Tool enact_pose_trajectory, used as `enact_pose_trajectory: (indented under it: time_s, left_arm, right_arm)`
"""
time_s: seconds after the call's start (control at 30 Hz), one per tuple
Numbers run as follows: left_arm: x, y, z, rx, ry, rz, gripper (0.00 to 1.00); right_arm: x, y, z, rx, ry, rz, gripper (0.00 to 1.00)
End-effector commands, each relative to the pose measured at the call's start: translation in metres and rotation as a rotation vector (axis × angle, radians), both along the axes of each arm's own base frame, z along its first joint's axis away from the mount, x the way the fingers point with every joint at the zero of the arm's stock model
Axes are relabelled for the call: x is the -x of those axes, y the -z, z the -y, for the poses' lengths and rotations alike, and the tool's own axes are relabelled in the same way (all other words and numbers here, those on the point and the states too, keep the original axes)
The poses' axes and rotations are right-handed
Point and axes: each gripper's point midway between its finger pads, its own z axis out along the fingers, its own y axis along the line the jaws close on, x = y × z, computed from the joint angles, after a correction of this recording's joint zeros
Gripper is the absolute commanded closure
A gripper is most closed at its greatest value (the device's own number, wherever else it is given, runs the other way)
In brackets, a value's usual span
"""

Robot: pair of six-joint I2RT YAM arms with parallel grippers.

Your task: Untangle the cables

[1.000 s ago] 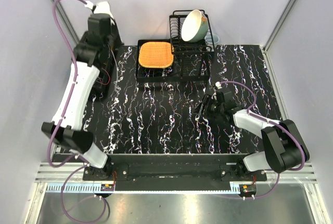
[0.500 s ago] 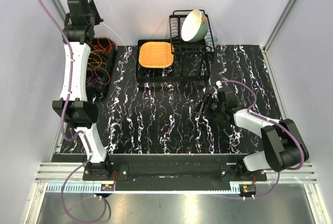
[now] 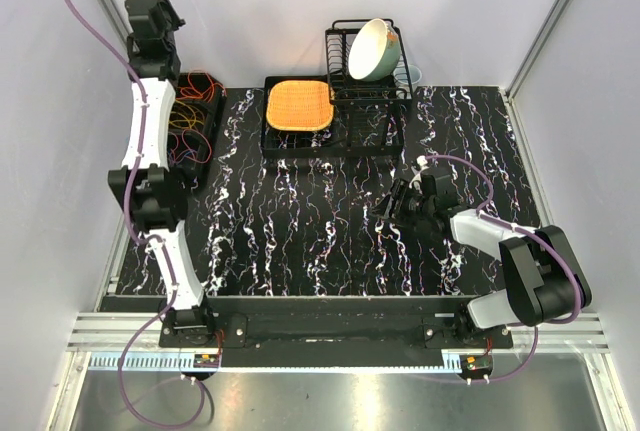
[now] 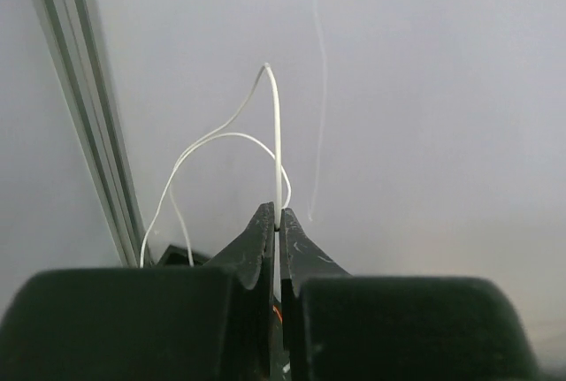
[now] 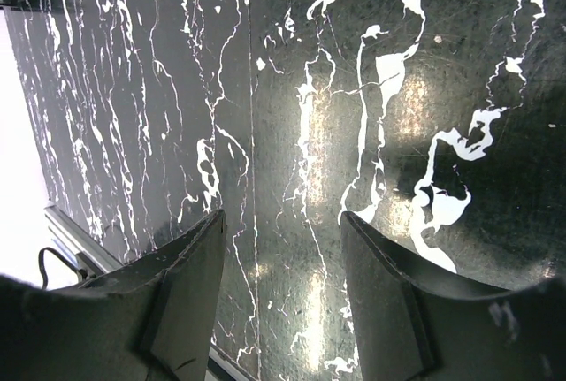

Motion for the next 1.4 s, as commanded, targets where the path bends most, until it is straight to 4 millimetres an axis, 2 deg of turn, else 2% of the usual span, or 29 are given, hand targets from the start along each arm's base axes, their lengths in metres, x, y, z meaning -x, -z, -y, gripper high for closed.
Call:
enact_pose_trajectory:
  time_s: [0.0, 0.03, 0.07, 0.17, 0.3, 0.37, 0.4, 0.53, 0.67, 0.7, 0.9, 1.03, 1.13, 1.3, 1.33, 1.37]
  left_arm:
    - [-0.041, 0.031, -0.021, -0.005, -0.016, 0.057, 1.00]
    - [-0.045, 0.035, -0.025, 0.008, -0.004, 0.063, 1.00]
    - [-0.053, 0.050, -0.023, 0.021, 0.018, 0.050, 1.00]
    - [-0.062, 0.067, -0.018, 0.039, 0.048, 0.045, 1.00]
    - [-0.065, 0.077, -0.017, 0.051, 0.064, 0.035, 1.00]
    - [-0.063, 0.089, -0.021, 0.073, 0.054, 0.011, 1.00]
    - [-0.063, 0.102, -0.021, 0.084, 0.058, -0.009, 1.00]
    - [-0.062, 0.126, -0.023, 0.105, 0.065, -0.073, 1.00]
    - [-0.058, 0.169, -0.034, 0.224, 0.042, -0.170, 1.00]
    - [-0.054, 0.188, -0.040, 0.256, 0.034, -0.202, 1.00]
    - [-0.039, 0.254, -0.034, 0.379, 0.061, -0.362, 1.00]
    - [-0.031, 0.293, -0.028, 0.527, 0.100, -0.451, 1.00]
    - [-0.029, 0.307, -0.028, 0.596, 0.116, -0.475, 1.00]
    - [-0.033, 0.310, -0.026, 0.606, 0.127, -0.502, 1.00]
    - [-0.034, 0.316, -0.024, 0.608, 0.134, -0.517, 1.00]
    - [-0.036, 0.312, -0.025, 0.607, 0.136, -0.518, 1.00]
  right_arm:
    - [-0.005, -0.007, -0.001, -0.029, -0.013, 0.044, 0.39]
    - [-0.005, -0.007, -0.002, -0.034, -0.016, 0.045, 0.39]
    - [-0.004, -0.007, -0.001, -0.035, -0.014, 0.044, 0.40]
    - [-0.005, -0.008, 0.000, -0.044, -0.009, 0.049, 0.40]
    - [-0.004, -0.008, 0.001, -0.049, -0.006, 0.049, 0.40]
    - [-0.004, -0.007, 0.001, -0.054, -0.006, 0.045, 0.40]
    - [-0.005, -0.008, 0.001, -0.055, -0.006, 0.046, 0.39]
    - [-0.005, -0.008, 0.002, -0.059, -0.004, 0.045, 0.39]
    - [-0.005, -0.008, 0.003, -0.065, -0.006, 0.048, 0.39]
    - [-0.005, -0.008, 0.004, -0.066, -0.004, 0.048, 0.40]
    - [-0.005, -0.009, 0.004, -0.072, -0.005, 0.051, 0.39]
    - [-0.005, -0.008, 0.004, -0.074, -0.007, 0.047, 0.40]
    - [-0.004, -0.008, 0.005, -0.076, -0.006, 0.046, 0.40]
    - [-0.004, -0.007, 0.005, -0.078, -0.006, 0.043, 0.40]
    - [-0.004, -0.008, 0.005, -0.079, -0.006, 0.047, 0.39]
    - [-0.004, -0.008, 0.005, -0.080, -0.005, 0.046, 0.40]
